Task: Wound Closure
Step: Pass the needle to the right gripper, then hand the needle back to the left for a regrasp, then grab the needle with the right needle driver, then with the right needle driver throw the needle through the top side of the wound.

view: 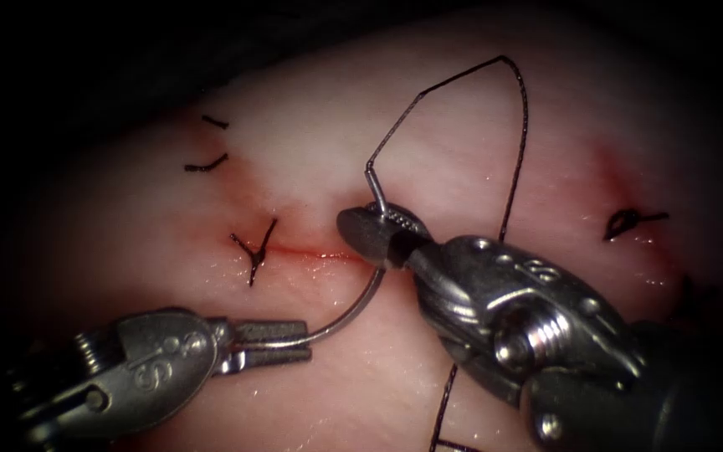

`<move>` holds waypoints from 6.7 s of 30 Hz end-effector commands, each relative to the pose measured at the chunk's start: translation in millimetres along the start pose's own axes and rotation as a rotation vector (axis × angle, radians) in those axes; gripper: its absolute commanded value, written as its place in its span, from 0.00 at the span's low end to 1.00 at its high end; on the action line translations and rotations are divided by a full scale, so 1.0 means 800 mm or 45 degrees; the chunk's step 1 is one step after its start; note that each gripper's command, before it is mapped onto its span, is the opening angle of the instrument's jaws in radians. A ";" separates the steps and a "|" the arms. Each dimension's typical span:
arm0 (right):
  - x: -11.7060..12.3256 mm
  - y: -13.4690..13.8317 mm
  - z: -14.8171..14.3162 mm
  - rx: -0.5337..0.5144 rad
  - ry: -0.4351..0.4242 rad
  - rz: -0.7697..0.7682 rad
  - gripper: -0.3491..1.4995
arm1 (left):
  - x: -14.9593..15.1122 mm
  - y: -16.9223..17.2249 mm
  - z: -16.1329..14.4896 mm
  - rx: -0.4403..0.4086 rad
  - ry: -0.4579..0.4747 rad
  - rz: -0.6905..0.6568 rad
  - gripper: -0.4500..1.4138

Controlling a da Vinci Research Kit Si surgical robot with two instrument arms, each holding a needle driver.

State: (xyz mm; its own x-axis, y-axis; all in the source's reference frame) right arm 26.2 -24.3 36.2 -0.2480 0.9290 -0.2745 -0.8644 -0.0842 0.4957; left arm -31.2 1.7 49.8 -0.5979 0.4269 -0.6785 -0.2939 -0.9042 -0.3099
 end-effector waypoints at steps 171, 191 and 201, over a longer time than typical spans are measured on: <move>0.0085 -0.0005 0.0082 0.675 0.504 -1.273 0.00 | -0.0037 -0.0030 0.0050 -0.129 0.173 -0.246 0.00; 0.0091 -0.0037 0.0111 0.643 0.587 -1.424 0.00 | -0.0065 -0.0038 0.0074 -0.091 0.155 -0.276 0.00; 0.0080 -0.0025 0.0120 0.627 0.615 -1.492 0.00 | -0.0059 -0.0030 0.0066 -0.087 0.150 -0.283 0.00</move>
State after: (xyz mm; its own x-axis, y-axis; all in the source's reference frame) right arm 29.4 -15.8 41.4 0.3063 0.1418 -0.9413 -0.4511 0.8924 -0.0124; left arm -31.2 1.0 56.8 -0.4331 0.6171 -0.6569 -0.3541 -0.7867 -0.5057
